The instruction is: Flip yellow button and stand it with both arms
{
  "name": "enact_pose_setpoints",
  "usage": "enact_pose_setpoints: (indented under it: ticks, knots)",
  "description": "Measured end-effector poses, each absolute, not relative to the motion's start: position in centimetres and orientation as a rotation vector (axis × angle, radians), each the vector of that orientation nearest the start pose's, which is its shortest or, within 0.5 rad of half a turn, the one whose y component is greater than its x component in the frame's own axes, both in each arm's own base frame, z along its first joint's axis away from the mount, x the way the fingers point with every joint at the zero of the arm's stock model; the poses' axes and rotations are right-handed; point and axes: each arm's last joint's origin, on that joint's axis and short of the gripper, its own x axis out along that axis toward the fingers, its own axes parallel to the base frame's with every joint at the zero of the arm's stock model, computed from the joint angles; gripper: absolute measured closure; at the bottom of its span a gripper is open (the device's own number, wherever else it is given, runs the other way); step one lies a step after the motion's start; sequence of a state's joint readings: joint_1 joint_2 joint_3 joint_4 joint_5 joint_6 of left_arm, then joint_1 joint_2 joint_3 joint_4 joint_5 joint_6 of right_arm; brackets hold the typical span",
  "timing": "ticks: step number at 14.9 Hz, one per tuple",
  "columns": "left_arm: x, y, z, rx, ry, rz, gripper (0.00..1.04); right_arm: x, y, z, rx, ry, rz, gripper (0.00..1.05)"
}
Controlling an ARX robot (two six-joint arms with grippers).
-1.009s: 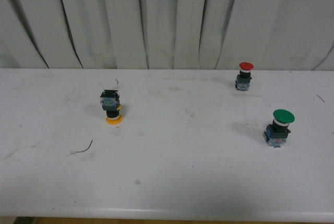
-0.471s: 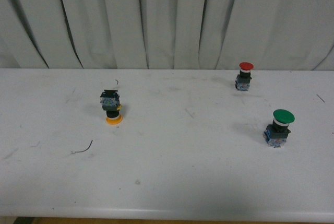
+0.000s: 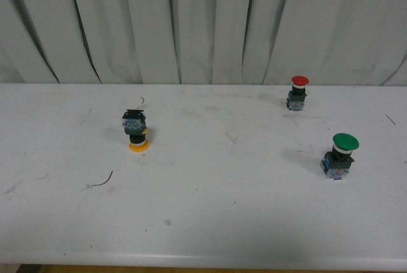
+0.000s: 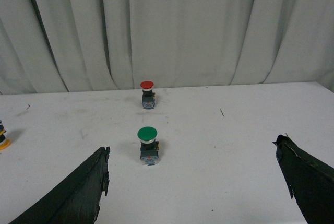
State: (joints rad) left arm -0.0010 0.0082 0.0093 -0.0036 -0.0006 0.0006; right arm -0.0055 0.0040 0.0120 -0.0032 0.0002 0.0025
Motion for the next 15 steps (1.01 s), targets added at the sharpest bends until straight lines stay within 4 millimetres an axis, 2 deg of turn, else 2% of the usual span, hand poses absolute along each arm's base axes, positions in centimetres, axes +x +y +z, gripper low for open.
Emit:
enact_pose_setpoints:
  ticks: [7,8,9,10,11,12,13,14,15]
  knots:
    - [9.8,0.0,16.6,0.001,0.002,-0.001,0.07,9.7,-0.1,16.7,0.002,-0.005,-0.006,0.06]
    - [9.7,0.1,16.5,-0.067,0.14,0.033,0.07,9.7,-0.1,16.7,0.003,-0.004,-0.006,0.06]
    - [9.9,0.2,17.4,-0.18,0.267,0.076,0.07,9.7,-0.1,16.7,0.002,-0.005,-0.005,0.06]
    - [10.0,0.4,18.9,-0.256,0.249,0.088,0.07,9.7,-0.1,16.7,0.002,-0.005,-0.006,0.06]
    - [10.2,0.6,21.1,-0.289,0.152,0.07,0.07,9.7,-0.1,16.7,0.003,-0.004,-0.006,0.06]
    - [11.4,0.8,23.0,-0.287,0.086,0.061,0.07,9.7,-0.1,16.7,0.002,-0.005,-0.005,0.06]
    - [13.5,0.9,23.3,-0.287,0.099,0.039,0.07,9.7,-0.1,16.7,0.002,-0.005,-0.006,0.06]
    - [16.0,0.9,22.9,-0.281,0.141,0.019,0.07,9.7,-0.1,16.7,0.002,-0.005,-0.005,0.06]
    - [19.1,0.9,22.9,-0.272,0.166,-0.004,0.07,9.7,-0.1,16.7,0.002,-0.005,-0.005,0.06]
